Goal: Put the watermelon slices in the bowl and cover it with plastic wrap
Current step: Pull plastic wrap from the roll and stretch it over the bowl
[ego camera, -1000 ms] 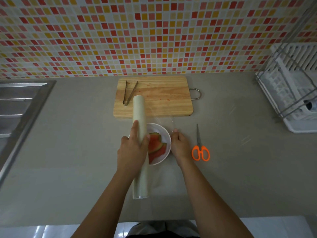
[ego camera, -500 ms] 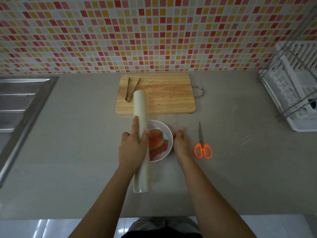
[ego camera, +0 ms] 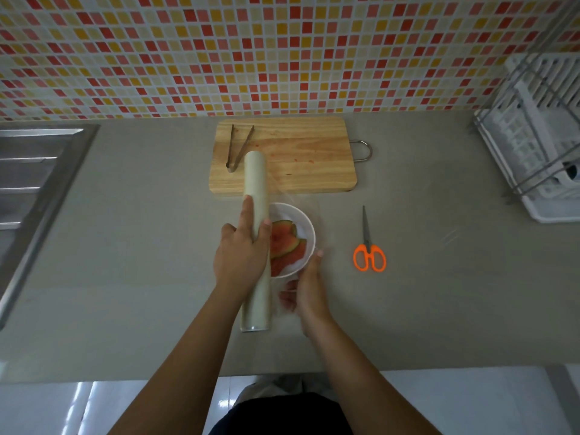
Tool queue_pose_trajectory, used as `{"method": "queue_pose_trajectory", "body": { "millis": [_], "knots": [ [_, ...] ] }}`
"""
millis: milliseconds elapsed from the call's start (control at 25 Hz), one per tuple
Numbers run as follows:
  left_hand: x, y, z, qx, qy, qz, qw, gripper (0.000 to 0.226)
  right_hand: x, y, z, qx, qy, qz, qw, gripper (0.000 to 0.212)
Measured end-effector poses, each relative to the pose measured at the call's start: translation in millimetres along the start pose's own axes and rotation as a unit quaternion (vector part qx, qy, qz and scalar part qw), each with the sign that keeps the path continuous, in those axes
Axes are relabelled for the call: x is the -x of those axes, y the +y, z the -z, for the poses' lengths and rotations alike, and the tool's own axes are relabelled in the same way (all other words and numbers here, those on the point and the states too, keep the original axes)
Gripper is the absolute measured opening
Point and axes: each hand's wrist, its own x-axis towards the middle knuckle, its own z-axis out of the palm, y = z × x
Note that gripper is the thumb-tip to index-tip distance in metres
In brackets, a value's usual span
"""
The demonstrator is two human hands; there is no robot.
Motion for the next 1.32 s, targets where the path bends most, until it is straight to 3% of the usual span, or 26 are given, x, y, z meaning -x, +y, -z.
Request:
{"method": "queue_pose_trajectory", "body": {
  "millis": [200, 360, 480, 800, 1040, 1320],
  "knots": [
    [0, 3, -1, -0.014, 0.000, -0.011, 1.000, 0.057, 6, 3, -3, -0.012, 0.078, 0.071, 0.994, 0.058],
    [-2, 3, -3, -0.004, -0.012, -0.024, 1.000, 0.059, 9, 8, -2, -0.049, 0.153, 0.063, 0.985, 0.073],
    [-5, 1, -3, -0.008, -0.021, -0.034, 0.999, 0.061, 4, 12, -2, -0.033, 0.182, 0.062, 0.981, 0.068],
    [3, 5, -5, -0.019, -0.002, -0.023, 1.000, 0.055, 20, 3, 2, -0.066, 0.097, -0.025, 0.993, 0.062],
    [4, 7, -6, -0.038, 0.008, -0.036, 0.999, 0.059, 30, 4, -2, 0.055, 0.075, 0.084, 0.992, 0.052],
    [6, 4, -3, -0.051, 0.024, -0.089, 0.994, 0.048, 26, 7, 1, 0.041, 0.080, 0.094, 0.991, 0.044]
  ]
}}
